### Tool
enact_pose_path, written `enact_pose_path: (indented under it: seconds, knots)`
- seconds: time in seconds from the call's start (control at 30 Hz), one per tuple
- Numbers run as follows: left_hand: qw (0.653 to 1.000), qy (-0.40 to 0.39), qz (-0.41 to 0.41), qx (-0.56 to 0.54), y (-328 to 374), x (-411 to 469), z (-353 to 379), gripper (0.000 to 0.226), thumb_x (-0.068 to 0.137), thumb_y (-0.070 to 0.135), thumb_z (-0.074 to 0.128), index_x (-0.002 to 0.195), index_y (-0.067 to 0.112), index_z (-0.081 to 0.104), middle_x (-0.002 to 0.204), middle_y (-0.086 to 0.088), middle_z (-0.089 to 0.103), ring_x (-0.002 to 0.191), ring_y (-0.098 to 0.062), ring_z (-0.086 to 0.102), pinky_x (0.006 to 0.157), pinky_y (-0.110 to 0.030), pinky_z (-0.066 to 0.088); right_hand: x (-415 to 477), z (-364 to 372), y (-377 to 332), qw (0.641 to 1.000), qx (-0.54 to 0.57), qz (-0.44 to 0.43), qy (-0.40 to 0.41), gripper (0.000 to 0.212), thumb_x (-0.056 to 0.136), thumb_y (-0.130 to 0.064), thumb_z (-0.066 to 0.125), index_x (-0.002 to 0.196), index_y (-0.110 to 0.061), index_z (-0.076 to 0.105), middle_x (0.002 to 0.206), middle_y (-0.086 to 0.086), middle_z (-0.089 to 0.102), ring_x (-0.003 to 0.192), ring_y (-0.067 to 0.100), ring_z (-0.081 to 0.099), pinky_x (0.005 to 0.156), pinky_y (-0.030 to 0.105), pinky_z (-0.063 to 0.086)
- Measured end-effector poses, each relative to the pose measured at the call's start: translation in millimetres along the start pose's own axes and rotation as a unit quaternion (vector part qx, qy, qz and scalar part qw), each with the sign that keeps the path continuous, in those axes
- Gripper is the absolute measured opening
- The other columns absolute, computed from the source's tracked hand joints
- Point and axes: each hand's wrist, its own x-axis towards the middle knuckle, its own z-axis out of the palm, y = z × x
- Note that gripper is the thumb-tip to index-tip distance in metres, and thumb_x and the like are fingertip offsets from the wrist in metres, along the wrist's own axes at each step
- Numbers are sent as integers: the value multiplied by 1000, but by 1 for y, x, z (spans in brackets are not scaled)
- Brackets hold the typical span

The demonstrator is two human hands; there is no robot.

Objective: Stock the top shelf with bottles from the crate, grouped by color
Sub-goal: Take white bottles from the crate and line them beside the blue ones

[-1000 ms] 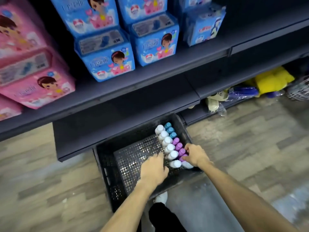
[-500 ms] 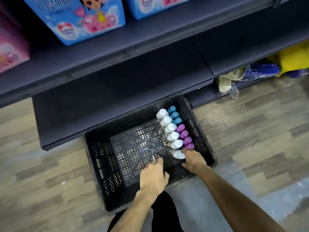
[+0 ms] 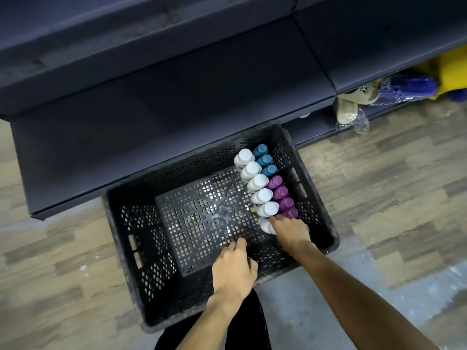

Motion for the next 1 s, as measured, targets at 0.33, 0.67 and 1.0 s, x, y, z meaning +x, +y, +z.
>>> enact_pose_path:
  seconds: [0.33, 0.67, 1.0]
  knots:
    - [999, 30, -13, -13, -12, 1, 11, 31, 90, 35, 51, 119, 25, 48, 110, 8, 60, 102, -14, 59, 84, -30, 50, 7, -6, 8, 999, -4, -42, -22, 27, 88, -21, 61, 115, -20, 61, 111, 4, 68, 99, 26, 67, 79, 35, 51]
    - [998, 58, 12, 13, 23, -13, -59, 36, 90, 34, 49, 123, 23, 45, 119, 2, 58, 111, -21, 57, 89, -33, 46, -48, -88, 20, 987, 131, -80, 38, 31, 68, -33, 58, 98, -28, 58, 96, -1, 69, 89, 26, 66, 71, 32, 51]
    - [986, 151, 61, 40, 52, -31, -181, 32, 90, 33, 45, 119, 22, 46, 116, 2, 57, 110, -20, 56, 87, -33, 45, -116, -251, 37, 917, 330, -145, 173, 41, 55, -40, 77, 92, -26, 68, 88, -9, 66, 80, 6, 62, 73, 30, 51]
